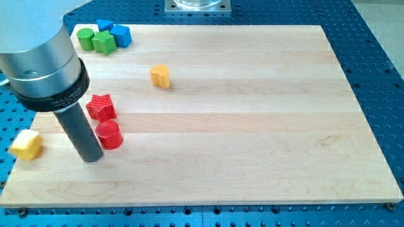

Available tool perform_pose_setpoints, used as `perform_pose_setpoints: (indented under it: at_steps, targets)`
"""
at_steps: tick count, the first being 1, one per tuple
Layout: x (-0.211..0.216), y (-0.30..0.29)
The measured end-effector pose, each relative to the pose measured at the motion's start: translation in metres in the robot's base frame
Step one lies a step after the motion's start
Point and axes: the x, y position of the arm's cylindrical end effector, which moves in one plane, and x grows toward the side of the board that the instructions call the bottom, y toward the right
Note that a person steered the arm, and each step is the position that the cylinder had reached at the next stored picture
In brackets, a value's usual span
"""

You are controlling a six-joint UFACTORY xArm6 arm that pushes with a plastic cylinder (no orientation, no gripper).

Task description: Move the red star to the top left of the red circle

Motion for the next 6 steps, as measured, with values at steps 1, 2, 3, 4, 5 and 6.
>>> perform_pose_setpoints:
  at_steps: [1,2,3,4,5,6]
  targets:
    - [0.037,-0.021]
    - [0.031,-0.021]
    - [0.004,-0.021]
    - [-0.028,-0.02]
    - [-0.041,-0.02]
    - [-0.06,-0.02]
